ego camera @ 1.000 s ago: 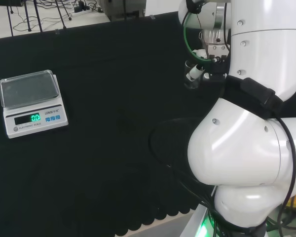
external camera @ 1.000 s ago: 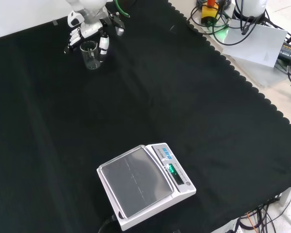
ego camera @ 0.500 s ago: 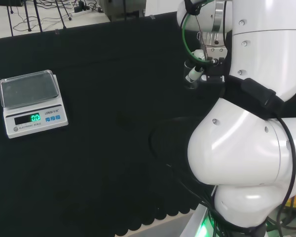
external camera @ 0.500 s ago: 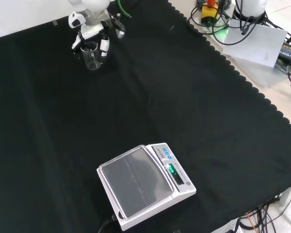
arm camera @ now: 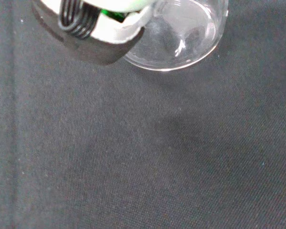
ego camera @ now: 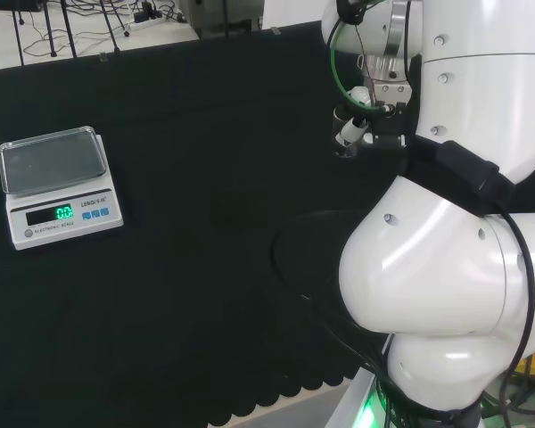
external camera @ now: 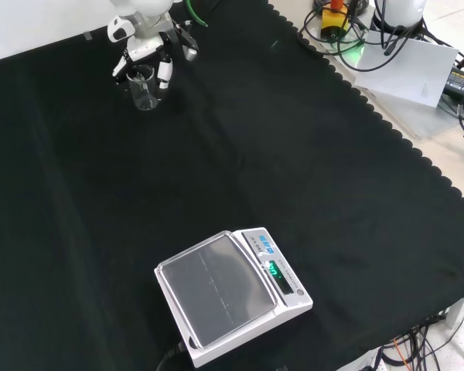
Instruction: Pick up the beaker.
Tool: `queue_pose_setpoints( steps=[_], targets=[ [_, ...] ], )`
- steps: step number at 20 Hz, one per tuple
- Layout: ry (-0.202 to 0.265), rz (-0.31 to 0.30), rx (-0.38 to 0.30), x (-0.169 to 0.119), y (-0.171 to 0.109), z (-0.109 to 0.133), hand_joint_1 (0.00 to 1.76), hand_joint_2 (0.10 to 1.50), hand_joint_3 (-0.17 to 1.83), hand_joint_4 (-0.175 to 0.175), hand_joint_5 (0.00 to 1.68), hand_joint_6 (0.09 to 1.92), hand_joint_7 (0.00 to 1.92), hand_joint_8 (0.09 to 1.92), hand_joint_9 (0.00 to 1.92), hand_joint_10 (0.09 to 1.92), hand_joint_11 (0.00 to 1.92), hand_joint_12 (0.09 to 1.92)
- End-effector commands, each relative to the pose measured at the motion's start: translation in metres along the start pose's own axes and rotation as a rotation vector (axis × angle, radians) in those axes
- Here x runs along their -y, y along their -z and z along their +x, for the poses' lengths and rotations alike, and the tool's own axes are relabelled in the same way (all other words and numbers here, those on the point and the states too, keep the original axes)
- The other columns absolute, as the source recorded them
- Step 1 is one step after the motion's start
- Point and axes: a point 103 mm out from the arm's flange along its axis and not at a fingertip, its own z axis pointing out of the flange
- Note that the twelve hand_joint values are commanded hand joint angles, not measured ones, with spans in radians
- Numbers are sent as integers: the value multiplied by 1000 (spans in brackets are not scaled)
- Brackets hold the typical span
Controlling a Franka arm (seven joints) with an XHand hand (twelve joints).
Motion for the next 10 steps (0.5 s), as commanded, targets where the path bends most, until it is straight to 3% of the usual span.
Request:
queue_pose_setpoints(
  steps=[1, 5, 10],
  targets=[
    [-1, -23, 3, 6, 22, 1, 1087, 800, 739, -27, 463, 1397, 649, 1336, 906, 1199, 910, 1232],
    [4, -42, -1, 17, 57, -7, 1088, 800, 744, -29, 471, 1404, 650, 1345, 906, 1205, 910, 1232],
    [4, -81, 27, 22, 79, 11, 1089, 799, 749, -30, 484, 1405, 649, 1351, 905, 1210, 909, 1235]
  ],
)
